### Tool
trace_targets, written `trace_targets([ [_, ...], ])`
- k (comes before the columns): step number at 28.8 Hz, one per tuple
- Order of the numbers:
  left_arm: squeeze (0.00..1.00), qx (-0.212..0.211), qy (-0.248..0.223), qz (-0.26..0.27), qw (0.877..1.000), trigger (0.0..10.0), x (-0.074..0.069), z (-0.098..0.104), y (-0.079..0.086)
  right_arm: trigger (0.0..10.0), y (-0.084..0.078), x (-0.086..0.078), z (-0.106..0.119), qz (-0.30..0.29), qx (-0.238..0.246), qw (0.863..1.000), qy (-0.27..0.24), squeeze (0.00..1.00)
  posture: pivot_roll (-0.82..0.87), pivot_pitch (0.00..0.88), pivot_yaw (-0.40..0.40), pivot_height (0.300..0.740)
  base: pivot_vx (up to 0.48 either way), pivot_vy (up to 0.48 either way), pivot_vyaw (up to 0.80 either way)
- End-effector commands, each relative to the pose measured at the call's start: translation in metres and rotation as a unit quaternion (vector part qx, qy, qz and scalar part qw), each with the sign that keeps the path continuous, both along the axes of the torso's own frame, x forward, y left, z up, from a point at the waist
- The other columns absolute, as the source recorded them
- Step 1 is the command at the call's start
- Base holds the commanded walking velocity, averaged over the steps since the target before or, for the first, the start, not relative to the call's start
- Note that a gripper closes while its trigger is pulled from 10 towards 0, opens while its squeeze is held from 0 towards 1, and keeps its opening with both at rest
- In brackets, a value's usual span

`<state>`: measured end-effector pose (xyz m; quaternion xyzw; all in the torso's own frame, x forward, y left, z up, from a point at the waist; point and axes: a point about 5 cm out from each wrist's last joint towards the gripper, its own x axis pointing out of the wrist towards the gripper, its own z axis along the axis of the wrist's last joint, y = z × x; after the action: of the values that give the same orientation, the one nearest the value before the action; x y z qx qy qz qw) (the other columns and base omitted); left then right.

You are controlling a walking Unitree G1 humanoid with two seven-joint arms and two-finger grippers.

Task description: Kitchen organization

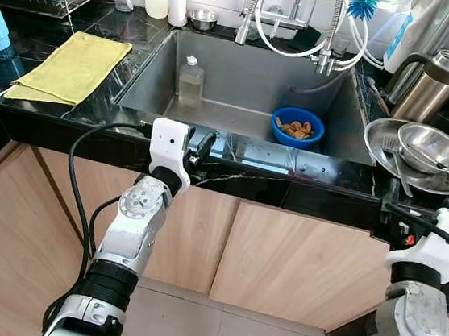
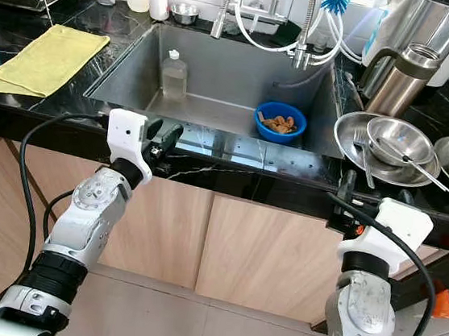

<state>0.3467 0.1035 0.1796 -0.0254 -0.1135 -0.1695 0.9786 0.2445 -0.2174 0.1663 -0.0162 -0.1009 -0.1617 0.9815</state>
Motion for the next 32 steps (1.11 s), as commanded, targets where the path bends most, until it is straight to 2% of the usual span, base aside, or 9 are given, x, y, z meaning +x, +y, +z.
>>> trace_targets([
  [1, 0.00, -0.003, -0.011, -0.003, 1.000, 10.0, 0.001, 0.005, -0.003, 10.0, 0.000, 0.000, -0.002, -0.003, 0.002, 1.000, 0.005, 0.00, 0.09, 0.081, -0.067, 0.740, 0.000, 0.000, 0.00],
  [11, 0.00, -0.006, -0.018, -0.001, 1.000, 10.0, 0.000, 0.007, -0.002, 10.0, 0.004, 0.001, -0.003, 0.002, 0.002, 1.000, 0.006, 0.00, 0.09, 0.083, -0.066, 0.740, 0.000, 0.000, 0.00],
  [15, 0.00, -0.006, -0.011, 0.014, 1.000, 10.0, 0.002, 0.005, 0.005, 10.0, 0.006, 0.001, -0.003, 0.009, -0.001, 1.000, 0.004, 0.00, 0.09, 0.097, -0.070, 0.740, 0.000, 0.000, 0.00],
  [23, 0.00, -0.009, -0.014, 0.019, 1.000, 10.0, 0.003, 0.007, 0.005, 10.0, 0.009, 0.003, 0.000, 0.024, -0.026, 0.999, 0.005, 0.00, 0.09, 0.101, -0.070, 0.740, 0.000, 0.000, 0.10],
  [26, 0.00, -0.012, -0.015, 0.022, 1.000, 10.0, 0.004, 0.007, 0.005, 10.0, 0.010, 0.002, -0.001, 0.027, -0.010, 1.000, 0.003, 0.00, 0.09, 0.102, -0.071, 0.740, 0.000, 0.000, 0.00],
  [32, 0.00, -0.013, -0.015, 0.025, 1.000, 10.0, 0.004, 0.007, 0.005, 10.0, 0.009, 0.002, 0.000, 0.029, -0.030, 0.999, 0.007, 0.00, 0.09, 0.102, -0.073, 0.740, 0.000, 0.000, 0.00],
])
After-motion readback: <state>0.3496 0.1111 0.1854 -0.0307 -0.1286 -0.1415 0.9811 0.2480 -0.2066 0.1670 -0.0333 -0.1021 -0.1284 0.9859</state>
